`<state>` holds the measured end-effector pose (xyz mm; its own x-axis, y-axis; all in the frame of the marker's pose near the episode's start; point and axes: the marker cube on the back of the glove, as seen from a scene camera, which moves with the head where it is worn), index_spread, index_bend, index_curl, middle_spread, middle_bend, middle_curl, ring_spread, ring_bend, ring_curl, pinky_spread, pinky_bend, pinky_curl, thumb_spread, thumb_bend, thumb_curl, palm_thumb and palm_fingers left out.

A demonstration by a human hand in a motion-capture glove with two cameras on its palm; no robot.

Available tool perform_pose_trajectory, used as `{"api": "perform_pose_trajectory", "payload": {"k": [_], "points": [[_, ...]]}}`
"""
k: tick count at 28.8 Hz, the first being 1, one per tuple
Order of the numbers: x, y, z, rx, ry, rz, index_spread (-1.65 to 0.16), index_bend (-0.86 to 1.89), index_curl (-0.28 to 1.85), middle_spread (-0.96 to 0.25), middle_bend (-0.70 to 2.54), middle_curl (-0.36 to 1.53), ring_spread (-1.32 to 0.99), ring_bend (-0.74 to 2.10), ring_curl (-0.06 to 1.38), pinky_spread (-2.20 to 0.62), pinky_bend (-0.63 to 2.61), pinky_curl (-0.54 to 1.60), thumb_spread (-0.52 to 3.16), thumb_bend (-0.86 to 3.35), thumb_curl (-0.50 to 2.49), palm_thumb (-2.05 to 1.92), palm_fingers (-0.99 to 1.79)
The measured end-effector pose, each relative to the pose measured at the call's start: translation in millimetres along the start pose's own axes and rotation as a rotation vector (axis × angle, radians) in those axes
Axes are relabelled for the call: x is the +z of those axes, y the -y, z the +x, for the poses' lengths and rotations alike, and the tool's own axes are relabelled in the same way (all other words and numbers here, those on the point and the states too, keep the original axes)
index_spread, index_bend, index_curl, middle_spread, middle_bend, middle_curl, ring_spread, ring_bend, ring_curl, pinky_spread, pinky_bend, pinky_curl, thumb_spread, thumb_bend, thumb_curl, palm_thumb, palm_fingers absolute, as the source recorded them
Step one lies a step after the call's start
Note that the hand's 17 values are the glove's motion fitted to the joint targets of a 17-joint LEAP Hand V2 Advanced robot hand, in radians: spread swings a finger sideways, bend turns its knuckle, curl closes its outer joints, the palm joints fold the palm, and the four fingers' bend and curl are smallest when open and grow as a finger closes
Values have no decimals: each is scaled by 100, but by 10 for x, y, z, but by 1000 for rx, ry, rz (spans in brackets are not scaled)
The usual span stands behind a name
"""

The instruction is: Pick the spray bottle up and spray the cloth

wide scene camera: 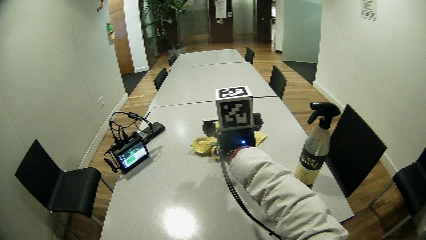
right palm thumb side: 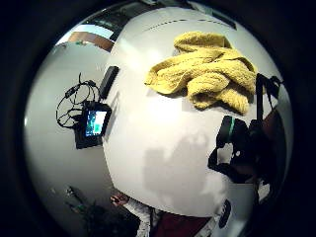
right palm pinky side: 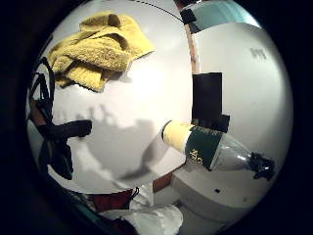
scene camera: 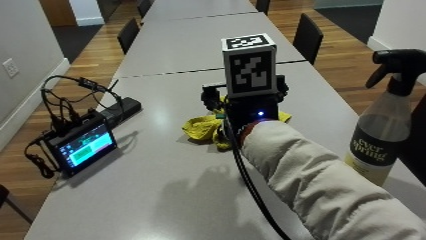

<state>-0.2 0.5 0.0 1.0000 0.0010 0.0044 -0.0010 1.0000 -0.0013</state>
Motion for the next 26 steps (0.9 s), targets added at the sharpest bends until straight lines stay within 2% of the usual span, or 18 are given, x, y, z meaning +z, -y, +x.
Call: {"api": "perform_pose_trajectory", "payload": {"k": [3,10,19,22,26], "points": [[-14,-11,-4,-4,4,-4,-11,24,11,-5,59,15,-8,69,15,-12,67,14,35,42,19,71,161],[-116,-60,-80,-32,-4,13,-15,29,25,-8,70,27,-11,82,32,-17,81,31,53,37,28,79,146],[-130,-161,-237,-84,0,14,-18,33,34,-8,76,36,-12,87,40,-19,86,39,64,28,36,83,138],[-185,-344,-315,-142,27,36,-18,33,36,-8,76,38,-12,88,42,-20,87,41,66,25,38,84,137],[-283,-793,-335,-281,183,93,-18,34,39,-9,72,39,-13,84,42,-20,88,43,66,20,41,85,129]]}}
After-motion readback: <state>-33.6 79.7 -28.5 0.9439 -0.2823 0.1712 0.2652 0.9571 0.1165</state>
